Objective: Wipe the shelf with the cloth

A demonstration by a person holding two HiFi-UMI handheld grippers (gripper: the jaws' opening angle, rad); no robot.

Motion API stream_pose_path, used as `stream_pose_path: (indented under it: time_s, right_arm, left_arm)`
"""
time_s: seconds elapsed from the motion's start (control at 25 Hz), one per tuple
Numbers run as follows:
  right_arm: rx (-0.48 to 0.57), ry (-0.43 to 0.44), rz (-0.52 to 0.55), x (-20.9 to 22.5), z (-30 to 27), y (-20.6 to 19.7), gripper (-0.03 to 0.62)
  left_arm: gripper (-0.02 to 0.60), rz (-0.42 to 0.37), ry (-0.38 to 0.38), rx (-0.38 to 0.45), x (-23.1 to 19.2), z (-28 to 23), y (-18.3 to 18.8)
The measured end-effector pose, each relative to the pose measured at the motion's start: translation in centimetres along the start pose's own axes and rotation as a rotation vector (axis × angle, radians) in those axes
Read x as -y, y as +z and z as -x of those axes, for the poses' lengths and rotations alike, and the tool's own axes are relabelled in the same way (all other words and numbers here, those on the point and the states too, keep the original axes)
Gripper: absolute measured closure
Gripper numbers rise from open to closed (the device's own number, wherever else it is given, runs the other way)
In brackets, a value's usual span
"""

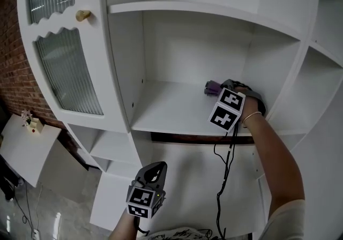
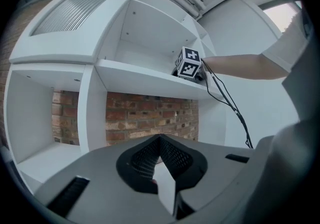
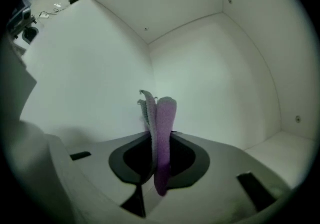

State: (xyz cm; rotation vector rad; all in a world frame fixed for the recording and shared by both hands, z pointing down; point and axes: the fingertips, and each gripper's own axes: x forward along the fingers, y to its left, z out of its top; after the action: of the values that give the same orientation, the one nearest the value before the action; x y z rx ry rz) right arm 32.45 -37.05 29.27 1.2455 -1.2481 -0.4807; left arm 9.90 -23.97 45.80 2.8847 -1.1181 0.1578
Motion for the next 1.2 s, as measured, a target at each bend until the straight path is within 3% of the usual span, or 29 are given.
stream_pose_path:
  time_s: [0.32, 0.52, 0.84, 1.04, 1.2]
  right_arm:
    - [0.229, -0.045, -0.172, -1.0, 10.9, 1.2, 0.522]
    - [0.424, -0.013, -0.405, -3.8, 17.6, 0.9, 0.520]
    - [0.698, -0.112, -0.787, -12.4, 23.3, -1.3, 0.522]
    - [0.712, -0.040, -1.011, -19.9, 24.0, -3.1, 0.523]
    - [0.695, -0.042, -1.133, -24.3, 24.2, -4.8, 0.525]
  left_arm:
    - [0.568, 0.012, -0.028, 0.006, 3.1, 3.4, 0.4]
    - [0.568, 0.015, -0.051, 0.021, 5.0, 5.7, 0.8]
    - [0.568, -0.004, -0.059, 0.082, 7.2, 9.3, 1.3]
    - [0.566, -0.010, -0.054, 0.119, 7.4, 11.8, 2.4]
    - [0.568, 0.015, -0.049, 0.101, 7.3, 12.7, 1.4]
